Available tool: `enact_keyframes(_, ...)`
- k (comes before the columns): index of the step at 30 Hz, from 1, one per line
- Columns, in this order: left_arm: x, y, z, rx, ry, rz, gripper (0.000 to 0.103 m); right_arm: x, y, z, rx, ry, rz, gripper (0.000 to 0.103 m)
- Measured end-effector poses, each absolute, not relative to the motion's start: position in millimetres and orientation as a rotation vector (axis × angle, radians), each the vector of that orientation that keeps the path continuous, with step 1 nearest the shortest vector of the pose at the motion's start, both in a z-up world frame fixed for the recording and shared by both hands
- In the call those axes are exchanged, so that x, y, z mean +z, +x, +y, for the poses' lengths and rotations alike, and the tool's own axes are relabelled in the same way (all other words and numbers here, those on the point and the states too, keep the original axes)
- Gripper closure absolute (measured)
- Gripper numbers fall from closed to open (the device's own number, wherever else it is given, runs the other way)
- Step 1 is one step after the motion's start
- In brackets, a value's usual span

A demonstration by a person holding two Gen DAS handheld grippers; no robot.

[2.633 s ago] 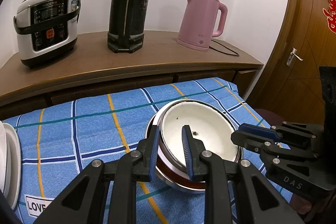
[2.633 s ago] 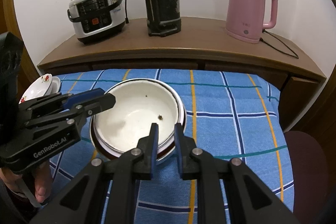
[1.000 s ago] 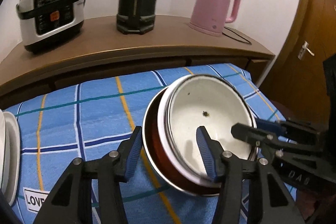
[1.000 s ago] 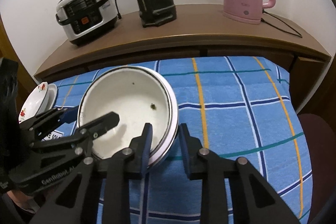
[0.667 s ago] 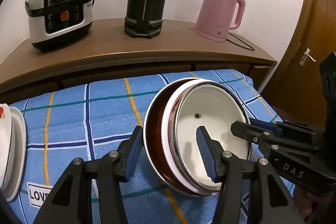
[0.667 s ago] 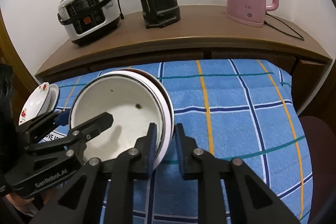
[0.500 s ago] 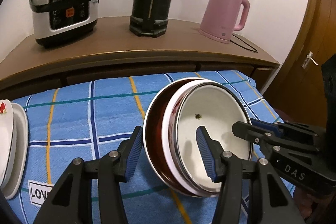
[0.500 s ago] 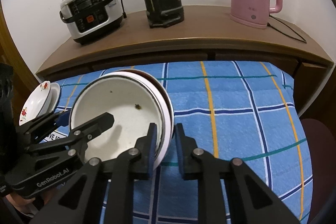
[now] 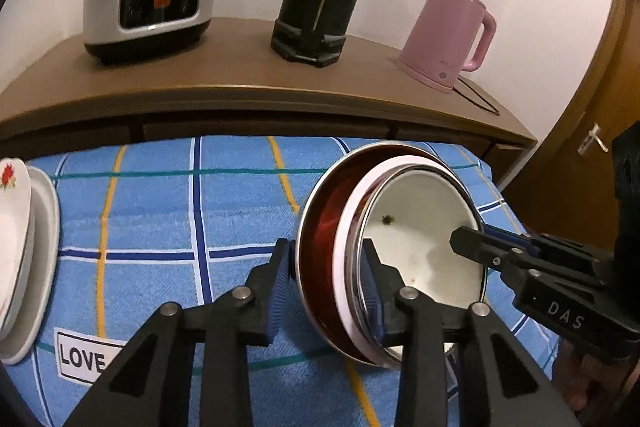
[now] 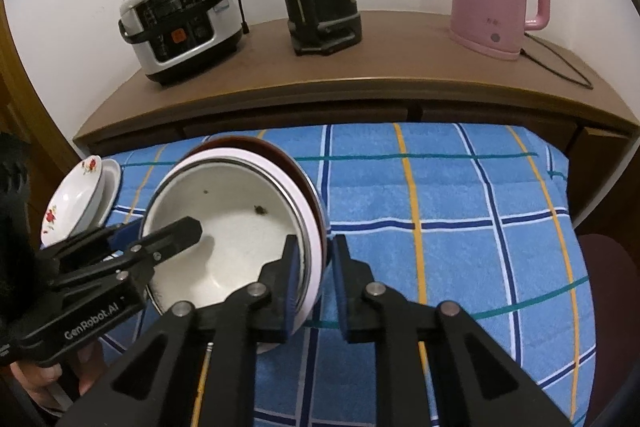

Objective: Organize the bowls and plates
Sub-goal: 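Carry the bowl stack with both grippers over the red-floral plate stack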

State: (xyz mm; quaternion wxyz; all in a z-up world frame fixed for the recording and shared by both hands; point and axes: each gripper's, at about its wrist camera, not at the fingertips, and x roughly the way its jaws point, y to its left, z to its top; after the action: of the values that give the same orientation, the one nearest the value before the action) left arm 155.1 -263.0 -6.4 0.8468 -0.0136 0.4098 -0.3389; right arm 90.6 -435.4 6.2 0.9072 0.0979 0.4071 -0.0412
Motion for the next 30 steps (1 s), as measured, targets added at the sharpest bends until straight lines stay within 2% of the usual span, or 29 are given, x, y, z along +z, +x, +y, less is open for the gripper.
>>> enact_keyframes(7,-5,165,-246,-0.706,-0.124,0.931,0.069,14,102,-429,-0.057,0.194,0.852,0.086)
enact_keyframes(30,26,165,-127,-0.475,-0.168,0.873,0.069,27,144,-312,0.168,0.082,0.869,0.086)
